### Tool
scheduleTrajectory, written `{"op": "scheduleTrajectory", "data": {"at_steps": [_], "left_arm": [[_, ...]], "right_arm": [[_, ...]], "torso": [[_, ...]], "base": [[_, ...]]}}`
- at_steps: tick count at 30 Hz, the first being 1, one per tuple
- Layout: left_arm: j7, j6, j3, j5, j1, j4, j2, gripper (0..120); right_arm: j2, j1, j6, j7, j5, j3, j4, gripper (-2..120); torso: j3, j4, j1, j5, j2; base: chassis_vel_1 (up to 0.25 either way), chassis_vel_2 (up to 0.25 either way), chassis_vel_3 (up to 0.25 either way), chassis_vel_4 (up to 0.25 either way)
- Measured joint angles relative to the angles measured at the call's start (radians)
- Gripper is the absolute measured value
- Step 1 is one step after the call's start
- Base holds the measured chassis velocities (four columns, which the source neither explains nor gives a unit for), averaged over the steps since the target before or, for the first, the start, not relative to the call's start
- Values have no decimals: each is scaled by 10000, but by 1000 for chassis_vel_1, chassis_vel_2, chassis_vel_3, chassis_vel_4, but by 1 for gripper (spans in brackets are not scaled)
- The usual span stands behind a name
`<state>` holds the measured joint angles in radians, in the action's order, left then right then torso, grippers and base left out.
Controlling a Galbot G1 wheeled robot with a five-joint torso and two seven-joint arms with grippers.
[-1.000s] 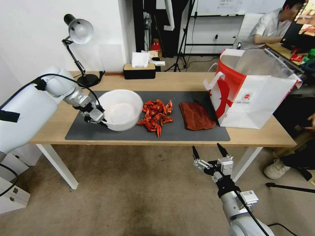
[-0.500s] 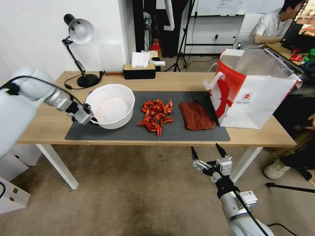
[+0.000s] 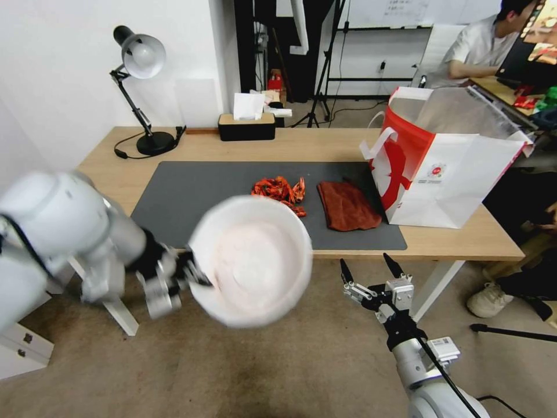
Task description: Sweep shrimp from table into container with towel, then put container into takeout bag.
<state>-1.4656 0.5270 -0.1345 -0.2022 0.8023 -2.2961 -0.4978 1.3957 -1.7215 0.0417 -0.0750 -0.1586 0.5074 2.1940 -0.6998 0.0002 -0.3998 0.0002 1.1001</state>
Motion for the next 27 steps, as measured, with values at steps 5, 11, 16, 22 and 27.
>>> {"op": "scheduleTrajectory", "data": {"at_steps": [5,11,16,22,27], "left_arm": [[-165,984,290,-2013,937,1624,-962,0],[-420,1325,760,-2705,779,2821,-1664,0],[-403,1403,1566,-3158,102,4640,-2748,0],[207,1293,1513,-3197,-554,5562,-3202,0],[925,1008,1461,-3021,-970,5629,-3177,0]], "right_arm": [[-6,-89,5,-29,-24,83,273,100],[-33,-100,452,-43,-151,162,513,100],[-42,-137,477,-109,-287,235,703,100],[-307,22,419,7,-558,233,720,100],[-1181,356,365,279,-1145,71,321,100]], "torso": [[-2,0,-2,-4,-1],[-2,-1,-3,-3,-1],[-2,-3,-3,-4,-2],[-2,-5,-3,-1,-1],[-2,-1,-3,2,-1]], "base": [[0,0,0,0],[0,0,0,0],[0,0,0,0],[0,0,0,0],[0,0,0,0]]}}
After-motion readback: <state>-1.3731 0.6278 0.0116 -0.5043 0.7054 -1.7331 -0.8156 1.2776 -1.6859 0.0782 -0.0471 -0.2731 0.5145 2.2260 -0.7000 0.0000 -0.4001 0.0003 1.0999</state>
